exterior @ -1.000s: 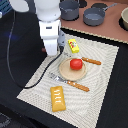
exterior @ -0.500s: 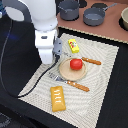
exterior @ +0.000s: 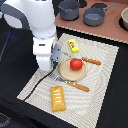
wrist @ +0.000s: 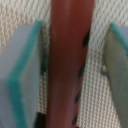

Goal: Interact with the objects in diverse but meaningful ways.

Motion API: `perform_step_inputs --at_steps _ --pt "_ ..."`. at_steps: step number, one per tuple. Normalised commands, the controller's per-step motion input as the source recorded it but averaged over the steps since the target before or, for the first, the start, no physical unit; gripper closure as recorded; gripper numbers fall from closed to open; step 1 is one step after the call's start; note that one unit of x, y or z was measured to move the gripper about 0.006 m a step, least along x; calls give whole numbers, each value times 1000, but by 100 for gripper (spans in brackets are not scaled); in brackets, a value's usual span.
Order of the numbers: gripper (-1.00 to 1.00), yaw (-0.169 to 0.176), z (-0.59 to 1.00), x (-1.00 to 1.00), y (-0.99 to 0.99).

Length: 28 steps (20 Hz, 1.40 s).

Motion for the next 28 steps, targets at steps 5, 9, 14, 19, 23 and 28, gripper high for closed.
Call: perform_step_inputs --at_steps 5,9,14,19,23,28 --pt "-100 -10 934 270 100" --pt "-100 -47 1000 669 69" --pt "-100 -69 716 826 7" --pt "-100 -63 158 842 -17" --pt "-100 -72 65 824 -44" --pt "-100 -70 50 819 -23"
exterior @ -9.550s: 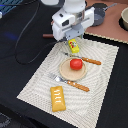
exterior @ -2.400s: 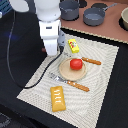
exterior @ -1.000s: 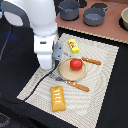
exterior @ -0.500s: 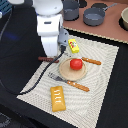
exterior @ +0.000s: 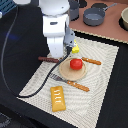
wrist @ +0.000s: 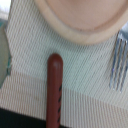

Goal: Interact with the objects in diverse but meaningful ways.

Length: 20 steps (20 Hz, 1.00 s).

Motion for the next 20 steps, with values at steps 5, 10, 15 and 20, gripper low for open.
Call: perform_step_inputs --at_steps 5,10,15,20 --pt "-100 -63 150 820 0" --pt "-100 -64 194 807 0" --pt "-100 -64 187 787 6" --pt "-100 -58 94 702 7"
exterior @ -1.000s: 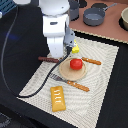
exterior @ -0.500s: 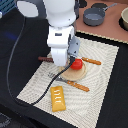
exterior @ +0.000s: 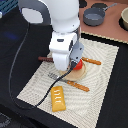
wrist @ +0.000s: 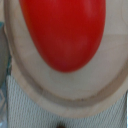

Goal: Interact with the objects in diverse but meaningful ways.

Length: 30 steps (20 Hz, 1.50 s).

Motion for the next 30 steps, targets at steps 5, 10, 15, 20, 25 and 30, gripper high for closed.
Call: perform_step_inputs --at_steps 5,10,15,20,25,30 --pt "100 -45 46 611 0" --pt "100 -36 35 583 0" --pt "100 -33 42 577 0" --pt "100 -22 81 530 0" --pt "100 -4 670 273 247" --pt "100 6 967 -564 588"
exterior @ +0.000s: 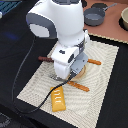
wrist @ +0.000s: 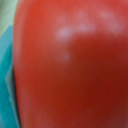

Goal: Interact with the objects in diverse but meaningful ways.

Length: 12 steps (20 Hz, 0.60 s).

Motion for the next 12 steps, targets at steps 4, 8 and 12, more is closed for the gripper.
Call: perform_step_inputs --at_steps 4,8,12 --pt "100 35 766 -747 603" --pt "100 42 471 -811 621" --pt "100 50 261 -875 577"
